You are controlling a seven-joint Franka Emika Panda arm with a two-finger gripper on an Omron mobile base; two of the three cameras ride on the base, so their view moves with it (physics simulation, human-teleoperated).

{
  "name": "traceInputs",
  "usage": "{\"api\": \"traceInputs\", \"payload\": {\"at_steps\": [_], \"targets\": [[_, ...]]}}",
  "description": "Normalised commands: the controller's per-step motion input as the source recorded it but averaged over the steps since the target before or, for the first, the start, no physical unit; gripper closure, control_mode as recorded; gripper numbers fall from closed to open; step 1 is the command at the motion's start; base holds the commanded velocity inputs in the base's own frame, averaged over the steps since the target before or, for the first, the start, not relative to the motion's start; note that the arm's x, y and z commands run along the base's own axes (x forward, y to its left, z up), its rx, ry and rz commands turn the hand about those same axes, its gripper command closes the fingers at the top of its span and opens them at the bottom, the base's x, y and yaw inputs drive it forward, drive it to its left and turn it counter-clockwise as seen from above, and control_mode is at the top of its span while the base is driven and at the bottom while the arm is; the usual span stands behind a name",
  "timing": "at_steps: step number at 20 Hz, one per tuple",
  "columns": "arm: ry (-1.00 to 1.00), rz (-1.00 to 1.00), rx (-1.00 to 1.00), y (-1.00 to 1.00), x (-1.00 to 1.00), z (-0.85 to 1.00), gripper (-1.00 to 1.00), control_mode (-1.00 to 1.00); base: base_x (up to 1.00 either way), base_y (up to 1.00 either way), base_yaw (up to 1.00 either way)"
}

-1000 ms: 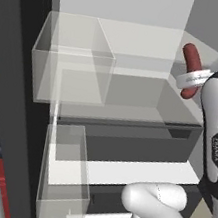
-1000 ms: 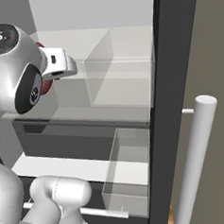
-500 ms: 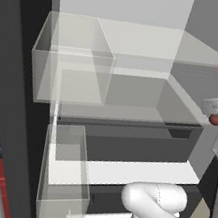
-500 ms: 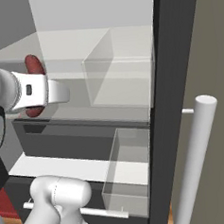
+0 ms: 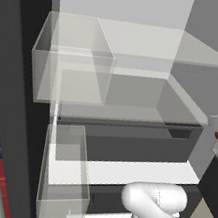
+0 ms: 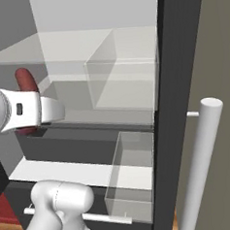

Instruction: Retrieve the sausage and cheese from the fridge and place them on the cutting board on the counter.

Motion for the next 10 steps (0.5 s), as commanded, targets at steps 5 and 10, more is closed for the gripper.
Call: {"api": "traceInputs", "payload": {"at_steps": [5,10], "targets": [[0.01,0.02,0.0,0.27,0.02,-0.82,1.0,-1.0,0.0,0.0,0.0],[0.0,0.0,0.0,0.1,0.0,-0.47,1.0,-1.0,0.0,0.0,0.0]]}}
